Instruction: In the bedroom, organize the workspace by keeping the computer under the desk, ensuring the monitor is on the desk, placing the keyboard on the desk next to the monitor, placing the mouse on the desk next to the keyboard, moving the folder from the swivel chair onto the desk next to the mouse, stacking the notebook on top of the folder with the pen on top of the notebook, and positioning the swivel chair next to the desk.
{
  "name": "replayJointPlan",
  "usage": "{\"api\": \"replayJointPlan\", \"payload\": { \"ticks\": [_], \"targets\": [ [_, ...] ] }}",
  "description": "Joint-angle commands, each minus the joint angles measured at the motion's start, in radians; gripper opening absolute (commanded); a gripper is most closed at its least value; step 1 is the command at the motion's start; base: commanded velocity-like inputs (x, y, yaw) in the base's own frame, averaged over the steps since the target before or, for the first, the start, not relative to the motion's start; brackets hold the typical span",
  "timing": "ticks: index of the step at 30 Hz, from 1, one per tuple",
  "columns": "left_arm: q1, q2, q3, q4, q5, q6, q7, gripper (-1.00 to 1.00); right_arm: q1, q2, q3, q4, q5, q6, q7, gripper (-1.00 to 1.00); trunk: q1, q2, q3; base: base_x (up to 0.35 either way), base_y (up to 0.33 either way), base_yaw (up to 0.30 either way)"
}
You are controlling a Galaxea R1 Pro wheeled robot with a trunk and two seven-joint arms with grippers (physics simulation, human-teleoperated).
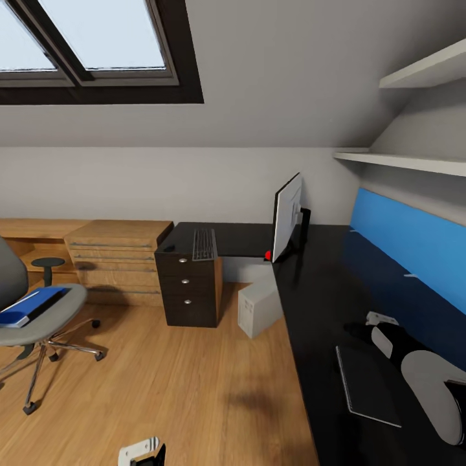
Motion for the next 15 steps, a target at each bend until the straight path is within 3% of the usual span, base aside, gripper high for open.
{"api": "replayJointPlan", "payload": {
  "ticks": [1,15],
  "targets": [
    [0.0,0.002,-0.004,0.002,0.008,0.001,0.008,1.0,0.0,0.0,-0.002,-0.002,-0.008,0.007,-0.003,1.0,0.0,-0.001,-0.001,0.0,0.0,0.0],
    [-0.001,0.003,-0.004,0.016,0.005,0.0,0.007,1.0,0.0,0.001,-0.001,-0.002,-0.007,0.058,-0.043,1.0,0.0,-0.001,-0.001,0.0,0.0,0.0]
  ]
}}
